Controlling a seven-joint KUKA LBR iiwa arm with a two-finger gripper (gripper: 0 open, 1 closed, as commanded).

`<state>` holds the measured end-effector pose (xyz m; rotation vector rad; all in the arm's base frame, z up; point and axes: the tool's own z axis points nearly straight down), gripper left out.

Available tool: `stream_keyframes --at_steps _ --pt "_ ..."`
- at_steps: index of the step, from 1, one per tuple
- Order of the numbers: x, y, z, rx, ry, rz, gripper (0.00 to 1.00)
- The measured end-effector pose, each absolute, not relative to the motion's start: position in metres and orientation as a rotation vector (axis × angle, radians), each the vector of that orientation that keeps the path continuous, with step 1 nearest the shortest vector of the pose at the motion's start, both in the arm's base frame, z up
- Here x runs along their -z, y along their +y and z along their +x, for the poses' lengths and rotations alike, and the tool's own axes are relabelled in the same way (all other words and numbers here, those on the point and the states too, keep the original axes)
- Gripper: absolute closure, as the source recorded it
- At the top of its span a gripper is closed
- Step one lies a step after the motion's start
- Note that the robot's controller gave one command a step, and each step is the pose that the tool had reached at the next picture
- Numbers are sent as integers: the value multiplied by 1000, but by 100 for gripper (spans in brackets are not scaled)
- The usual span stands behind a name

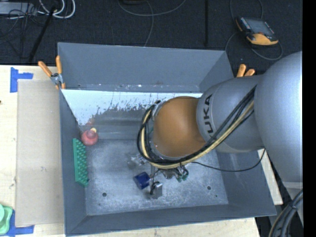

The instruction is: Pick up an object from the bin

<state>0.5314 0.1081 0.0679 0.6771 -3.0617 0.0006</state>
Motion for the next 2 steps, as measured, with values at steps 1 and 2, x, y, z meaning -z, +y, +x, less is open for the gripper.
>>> stream_keyframes --at_steps 1,2 --pt "-69 108 532 1 -3066 672 100" --pt "-202 75 506 -2 -3069 697 100"
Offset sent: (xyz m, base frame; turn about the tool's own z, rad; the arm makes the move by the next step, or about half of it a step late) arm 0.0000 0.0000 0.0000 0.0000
